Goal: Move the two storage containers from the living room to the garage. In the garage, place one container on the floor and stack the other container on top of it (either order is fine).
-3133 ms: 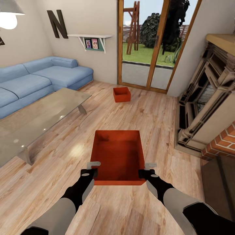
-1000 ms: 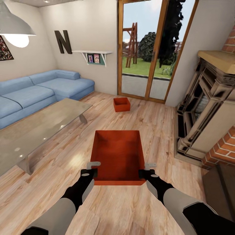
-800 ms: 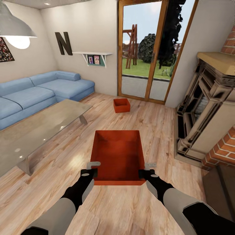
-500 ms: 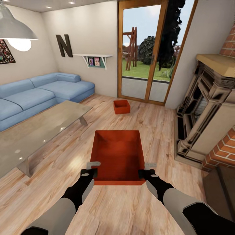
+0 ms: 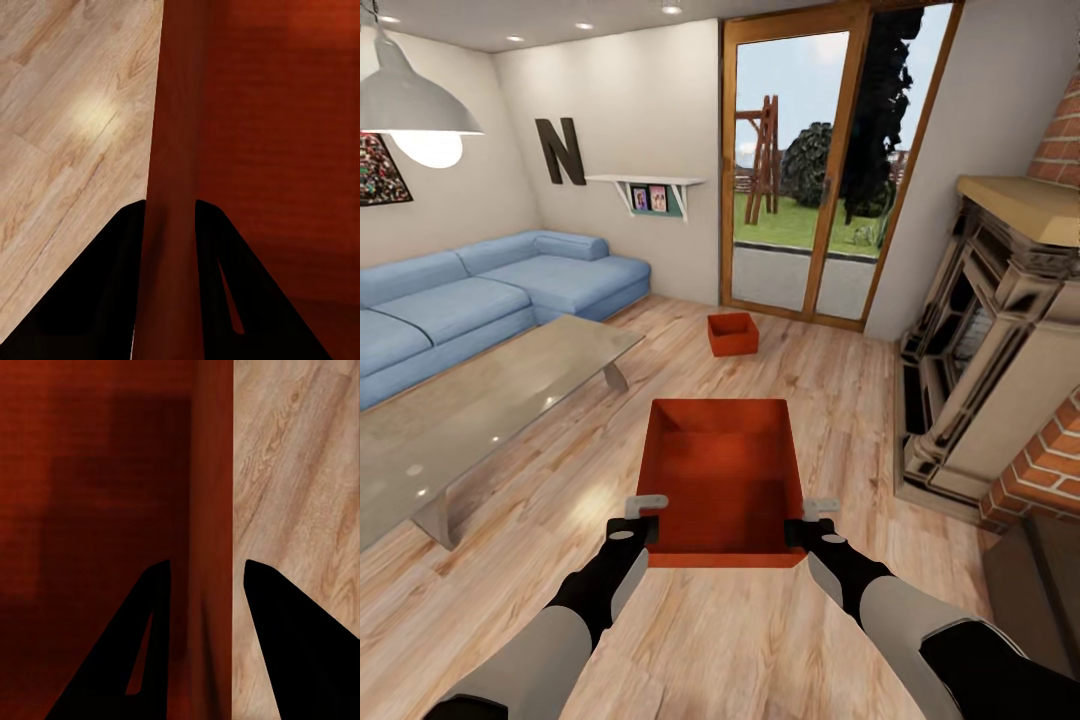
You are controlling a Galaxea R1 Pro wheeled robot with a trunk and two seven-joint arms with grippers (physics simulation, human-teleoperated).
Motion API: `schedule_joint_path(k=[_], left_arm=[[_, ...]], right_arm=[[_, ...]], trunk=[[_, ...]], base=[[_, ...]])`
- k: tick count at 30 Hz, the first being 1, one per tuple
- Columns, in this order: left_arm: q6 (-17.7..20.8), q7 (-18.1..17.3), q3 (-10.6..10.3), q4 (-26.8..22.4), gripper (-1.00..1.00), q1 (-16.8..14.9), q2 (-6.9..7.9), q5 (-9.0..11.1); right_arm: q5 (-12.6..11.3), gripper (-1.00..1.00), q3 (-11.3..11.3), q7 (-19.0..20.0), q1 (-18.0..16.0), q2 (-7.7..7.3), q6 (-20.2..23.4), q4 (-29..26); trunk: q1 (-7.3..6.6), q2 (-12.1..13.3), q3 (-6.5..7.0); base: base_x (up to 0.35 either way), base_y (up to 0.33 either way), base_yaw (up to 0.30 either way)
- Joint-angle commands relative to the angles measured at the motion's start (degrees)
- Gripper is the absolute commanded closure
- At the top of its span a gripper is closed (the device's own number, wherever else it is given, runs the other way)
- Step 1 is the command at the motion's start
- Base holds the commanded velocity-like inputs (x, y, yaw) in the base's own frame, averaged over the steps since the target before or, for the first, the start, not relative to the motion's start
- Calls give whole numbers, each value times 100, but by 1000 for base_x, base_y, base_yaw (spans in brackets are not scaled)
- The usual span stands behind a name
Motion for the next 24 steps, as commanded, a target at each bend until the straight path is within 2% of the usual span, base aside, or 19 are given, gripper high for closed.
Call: schedule_joint_path(k=[1,24], left_arm=[[49,515,8,-31,100,-7,10,-106],[49,515,8,-31,100,-7,4,-106]], right_arm=[[-62,100,-100,-49,-4,-22,-22,55],[-64,100,-100,-49,-4,-22,-22,55]], trunk=[[4,-12,-2],[4,-12,198]], base=[[0,0,0],[0,0,0]])
